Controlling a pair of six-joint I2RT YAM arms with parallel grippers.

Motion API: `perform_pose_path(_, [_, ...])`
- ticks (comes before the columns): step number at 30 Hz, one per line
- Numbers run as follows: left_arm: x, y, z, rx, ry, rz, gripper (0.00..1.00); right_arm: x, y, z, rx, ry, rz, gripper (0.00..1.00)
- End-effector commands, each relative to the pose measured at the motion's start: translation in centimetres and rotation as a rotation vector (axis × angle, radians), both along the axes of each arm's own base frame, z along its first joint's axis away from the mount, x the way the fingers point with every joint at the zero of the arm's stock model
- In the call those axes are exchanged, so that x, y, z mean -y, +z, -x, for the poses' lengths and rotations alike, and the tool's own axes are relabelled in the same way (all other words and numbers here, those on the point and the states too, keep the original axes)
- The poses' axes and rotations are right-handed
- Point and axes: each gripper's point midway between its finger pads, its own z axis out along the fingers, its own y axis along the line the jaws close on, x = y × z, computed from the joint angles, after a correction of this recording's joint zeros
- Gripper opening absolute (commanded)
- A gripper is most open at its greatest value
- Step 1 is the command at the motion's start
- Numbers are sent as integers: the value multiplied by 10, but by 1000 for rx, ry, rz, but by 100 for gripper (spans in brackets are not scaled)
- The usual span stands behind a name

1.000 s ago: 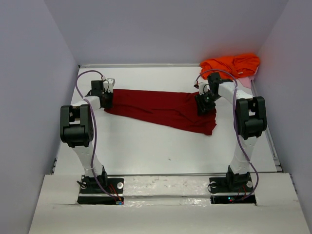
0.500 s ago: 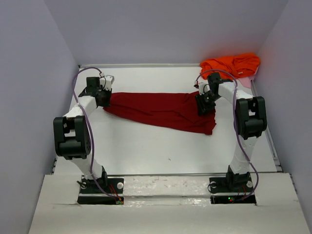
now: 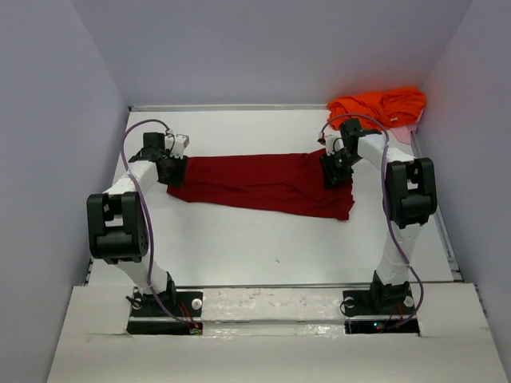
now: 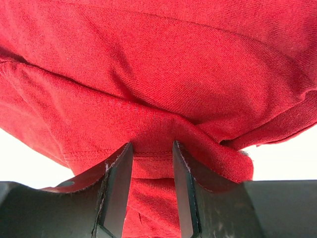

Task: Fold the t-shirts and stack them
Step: Fold the one-third-folded T-shirt at the center of the board.

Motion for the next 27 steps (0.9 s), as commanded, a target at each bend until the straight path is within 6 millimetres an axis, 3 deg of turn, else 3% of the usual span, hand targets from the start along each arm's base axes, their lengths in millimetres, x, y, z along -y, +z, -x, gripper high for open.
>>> perform_pose_path(1, [7,9,-9,9,-22,32,52,1,13,-6,51,3,4,44])
perform_pose_path(2, [8,18,-19,33,-22,40,57,1,13,-6,50,3,6,44])
perform_pose_path(6, [18,27,-46,57,-30,99,59,1,15,-7,56,0,4,44])
perform_pose_path(11, [26,14,-80,66,-39,133,59,0,17,-5,56,3,0,44])
perform_pose_path(19, [40,-25,-93,25,-101,136,58,0,15,-6,55,2,2,44])
perform_pose_path(21, [57,-29,-92,22,-143,150,58,1,14,-5,50,2,4,44])
perform_pose_path(27, [66,-31,-98,34,-167,154,57,1,11,-5,44,4,8,44])
